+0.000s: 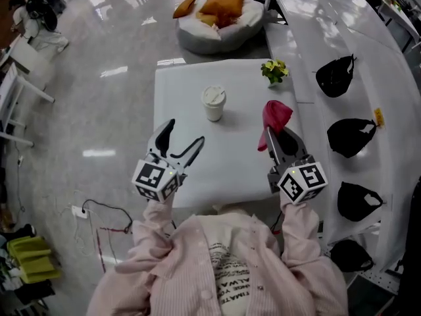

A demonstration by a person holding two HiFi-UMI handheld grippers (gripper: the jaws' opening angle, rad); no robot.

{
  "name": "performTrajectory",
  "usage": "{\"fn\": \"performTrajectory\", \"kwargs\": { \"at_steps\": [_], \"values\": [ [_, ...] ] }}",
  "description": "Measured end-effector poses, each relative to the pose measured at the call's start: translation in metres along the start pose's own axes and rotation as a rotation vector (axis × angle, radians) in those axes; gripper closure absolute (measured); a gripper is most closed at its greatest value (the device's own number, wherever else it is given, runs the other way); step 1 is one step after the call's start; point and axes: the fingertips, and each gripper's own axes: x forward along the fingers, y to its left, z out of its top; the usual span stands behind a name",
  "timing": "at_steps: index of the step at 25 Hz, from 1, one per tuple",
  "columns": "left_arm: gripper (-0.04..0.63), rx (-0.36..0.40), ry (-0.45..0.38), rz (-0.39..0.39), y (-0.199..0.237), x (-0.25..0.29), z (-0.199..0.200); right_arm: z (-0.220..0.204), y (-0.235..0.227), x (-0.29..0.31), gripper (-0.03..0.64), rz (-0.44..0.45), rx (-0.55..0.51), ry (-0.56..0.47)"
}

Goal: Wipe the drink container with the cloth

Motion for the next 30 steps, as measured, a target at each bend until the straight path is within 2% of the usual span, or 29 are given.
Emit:
{"fn": "performTrajectory", "kwargs": {
  "at_steps": [7, 15, 23, 30],
  "values": [
    [0.222, 0.000, 0.051, 0.028, 0.016, 0.038, -0.009, 0.001, -0.024, 0.040, 0.571, 0.065, 0.007, 0.033],
    [0.219, 0.012, 0.141, 0.002, 0.035, 0.084, -0.036, -0.008, -0.046, 0.083, 0.571, 0.101, 0.008, 0.069],
    [0.211, 0.038, 0.233, -0.064, 0.053, 0.125, -0.066, -0.033, -0.060, 0.109, 0.571, 0.077, 0.035, 0.109],
    [0.198, 0.069, 0.280, -0.143, 0.058, 0.154, -0.083, -0.054, -0.065, 0.119, 0.571, 0.040, 0.066, 0.132]
  ]
}}
